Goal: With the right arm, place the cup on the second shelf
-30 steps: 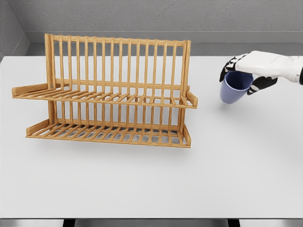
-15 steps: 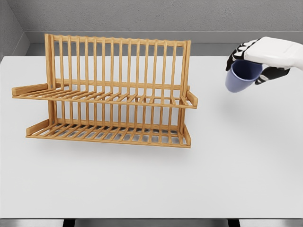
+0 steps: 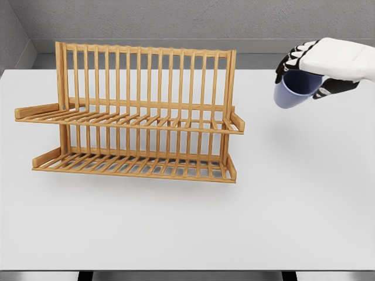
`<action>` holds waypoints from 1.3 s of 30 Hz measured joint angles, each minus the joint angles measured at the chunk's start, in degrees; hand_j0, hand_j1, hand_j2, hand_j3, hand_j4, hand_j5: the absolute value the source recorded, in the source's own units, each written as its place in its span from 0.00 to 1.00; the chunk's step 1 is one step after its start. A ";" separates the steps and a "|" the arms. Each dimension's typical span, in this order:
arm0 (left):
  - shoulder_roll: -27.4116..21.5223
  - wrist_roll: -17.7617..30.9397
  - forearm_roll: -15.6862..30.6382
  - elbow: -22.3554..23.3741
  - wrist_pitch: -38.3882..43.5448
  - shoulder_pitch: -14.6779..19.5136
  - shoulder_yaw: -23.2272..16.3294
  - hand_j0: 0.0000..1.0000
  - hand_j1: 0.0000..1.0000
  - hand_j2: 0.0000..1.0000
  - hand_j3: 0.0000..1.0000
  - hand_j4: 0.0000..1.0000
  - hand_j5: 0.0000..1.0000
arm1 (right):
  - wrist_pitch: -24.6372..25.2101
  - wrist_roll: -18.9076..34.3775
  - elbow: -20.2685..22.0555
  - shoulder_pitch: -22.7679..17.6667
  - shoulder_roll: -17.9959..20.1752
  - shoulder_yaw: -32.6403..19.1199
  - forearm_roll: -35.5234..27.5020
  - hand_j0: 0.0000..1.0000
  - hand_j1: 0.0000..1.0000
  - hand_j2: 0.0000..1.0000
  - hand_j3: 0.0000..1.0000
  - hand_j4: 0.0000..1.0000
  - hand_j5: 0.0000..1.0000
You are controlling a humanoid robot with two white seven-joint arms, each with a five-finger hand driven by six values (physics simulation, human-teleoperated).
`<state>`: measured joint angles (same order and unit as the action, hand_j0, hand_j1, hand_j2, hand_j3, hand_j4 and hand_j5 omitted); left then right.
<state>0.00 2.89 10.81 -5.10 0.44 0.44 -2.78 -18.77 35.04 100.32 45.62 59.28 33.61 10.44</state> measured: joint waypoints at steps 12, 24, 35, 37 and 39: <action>0.00 0.00 0.00 -0.01 0.00 0.00 0.01 1.00 1.00 1.00 1.00 1.00 1.00 | -3.56 -0.01 0.22 3.16 -0.43 -0.25 -0.09 0.63 0.63 0.63 0.63 0.63 0.63; 0.00 0.00 0.00 -0.01 0.00 0.00 0.02 1.00 1.00 1.00 1.00 1.00 1.00 | -7.87 0.00 0.23 3.95 -3.98 -0.18 -0.11 0.63 0.63 0.63 0.63 0.63 0.63; 0.00 0.00 0.00 -0.01 0.00 0.00 0.00 1.00 1.00 1.00 1.00 1.00 1.00 | -15.81 0.00 0.23 4.22 -6.25 -0.16 -0.10 0.63 0.63 0.63 0.63 0.63 0.63; 0.00 0.00 0.00 0.00 0.00 0.00 0.01 1.00 1.00 1.00 1.00 1.00 1.00 | -16.10 0.01 0.23 4.31 -6.76 -0.13 -0.09 0.63 0.63 0.63 0.63 0.63 0.63; 0.00 0.00 0.00 0.00 0.00 0.00 0.01 1.00 1.00 1.00 1.00 1.00 1.00 | -16.25 0.00 0.23 4.31 -7.48 -0.03 -0.10 0.63 0.63 0.63 0.63 0.63 0.63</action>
<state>0.00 2.89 10.81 -5.11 0.44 0.44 -2.76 -35.02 35.04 100.55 49.92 51.80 33.59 10.34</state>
